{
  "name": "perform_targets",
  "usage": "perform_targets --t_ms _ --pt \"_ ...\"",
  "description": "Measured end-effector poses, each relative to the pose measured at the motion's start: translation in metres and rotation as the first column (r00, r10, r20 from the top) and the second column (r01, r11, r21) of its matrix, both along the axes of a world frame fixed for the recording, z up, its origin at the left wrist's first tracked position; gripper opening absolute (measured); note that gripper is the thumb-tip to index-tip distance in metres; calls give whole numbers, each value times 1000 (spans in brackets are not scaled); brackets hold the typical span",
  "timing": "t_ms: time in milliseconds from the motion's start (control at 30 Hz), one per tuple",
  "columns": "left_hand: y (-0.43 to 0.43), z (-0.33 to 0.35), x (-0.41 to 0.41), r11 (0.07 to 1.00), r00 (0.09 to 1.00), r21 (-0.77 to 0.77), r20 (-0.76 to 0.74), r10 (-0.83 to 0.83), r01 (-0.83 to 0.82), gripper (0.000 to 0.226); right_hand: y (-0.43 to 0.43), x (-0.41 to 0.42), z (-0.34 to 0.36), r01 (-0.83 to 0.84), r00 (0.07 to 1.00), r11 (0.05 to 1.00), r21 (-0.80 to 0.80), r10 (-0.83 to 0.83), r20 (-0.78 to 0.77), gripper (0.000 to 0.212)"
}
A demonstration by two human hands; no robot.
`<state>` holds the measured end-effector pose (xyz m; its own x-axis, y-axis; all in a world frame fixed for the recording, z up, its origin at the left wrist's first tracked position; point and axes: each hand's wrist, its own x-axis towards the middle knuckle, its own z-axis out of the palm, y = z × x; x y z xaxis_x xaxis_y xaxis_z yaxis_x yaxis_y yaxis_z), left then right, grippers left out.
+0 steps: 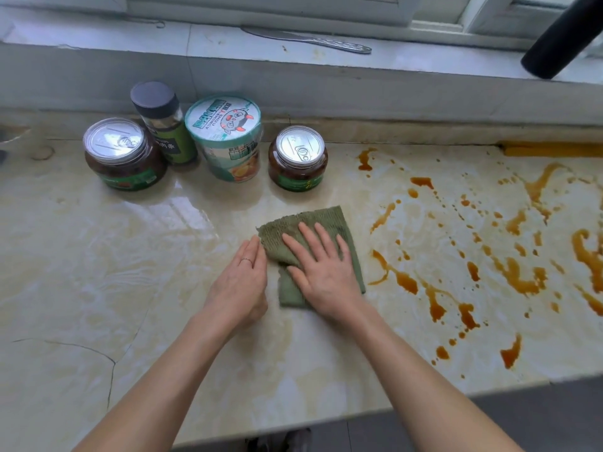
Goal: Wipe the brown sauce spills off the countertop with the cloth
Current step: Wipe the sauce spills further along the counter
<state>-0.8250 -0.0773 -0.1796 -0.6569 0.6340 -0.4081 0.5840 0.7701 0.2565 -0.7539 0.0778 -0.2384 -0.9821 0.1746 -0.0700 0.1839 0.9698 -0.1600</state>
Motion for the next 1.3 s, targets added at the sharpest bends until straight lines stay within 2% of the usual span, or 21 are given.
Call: perform_targets --t_ms 67,167,200,233,300,400,467,533,600,633,667,733,800,833,933,1000,1067,1167,1200,1233,1300 --pt "-2 2 -2 1000 998 14 59 22 -23 68 29 -7 2 59 998 998 13 -59 17 60" --pt "-4 2 -3 999 996 29 82 31 -33 70 40 -13 -2 319 947 948 9 -319 27 56" --pt "-4 1 -2 999 996 29 79 31 -33 70 26 -11 -5 350 937 937 17 -350 2 57" --pt "-4 1 -2 999 997 28 70 25 -27 71 7 -3 -6 341 940 940 27 -340 -37 58" --pt "-4 -1 -3 999 999 35 49 9 -10 72 -32 20 -7 205 976 979 20 -203 -78 59" --pt "-5 -2 -4 999 999 45 46 -5 3 75 -29 43 -3 -24 1000 1000 8 24 -15 58" --pt "-6 0 -4 999 997 50 79 15 -19 75 2 37 0 18 1000 999 36 -17 -12 60" --pt "-6 1 -4 998 995 55 98 28 -33 77 30 25 2 193 980 981 33 -194 38 66" --pt "-7 2 -3 998 995 55 97 29 -34 78 24 21 -1 347 937 938 18 -347 41 69" --pt "-7 1 -2 998 995 53 91 27 -32 78 8 23 -1 372 928 928 25 -372 23 69" --pt "-6 0 -1 998 996 54 82 24 -28 78 -11 30 -2 343 939 939 18 -344 3 67" --pt "-7 -2 -2 998 998 55 66 14 -18 76 -41 57 -3 170 985 985 13 -169 -26 61" --pt "-7 -2 -2 998 998 58 57 10 -13 74 -37 79 0 6 1000 1000 7 -7 5 58" --pt "-8 -2 -2 998 998 56 61 14 -17 74 -23 81 -1 -2 1000 1000 7 2 8 58" --pt "-8 0 -1 999 998 43 65 14 -17 77 11 76 0 225 973 974 37 -226 49 63" --pt "-8 0 0 999 999 34 53 9 -11 76 -2 72 -1 360 931 933 28 -361 51 64" --pt "-8 -2 0 999 999 34 38 3 -4 74 -35 80 -1 319 948 948 10 -319 7 63" --pt "-8 -5 0 999 999 32 35 16 -18 76 -44 116 -1 24 1000 999 26 -24 4 58" --pt "-8 -6 -1 999 999 33 40 22 -23 77 -28 123 -2 -11 1000 1000 28 11 8 57" --pt "-8 -7 -1 999 998 35 54 34 -36 77 -11 126 -3 16 1000 999 29 -16 5 57" --pt "-6 -8 -2 996 994 52 76 73 -77 78 15 127 -5 204 979 978 38 -204 6 60"
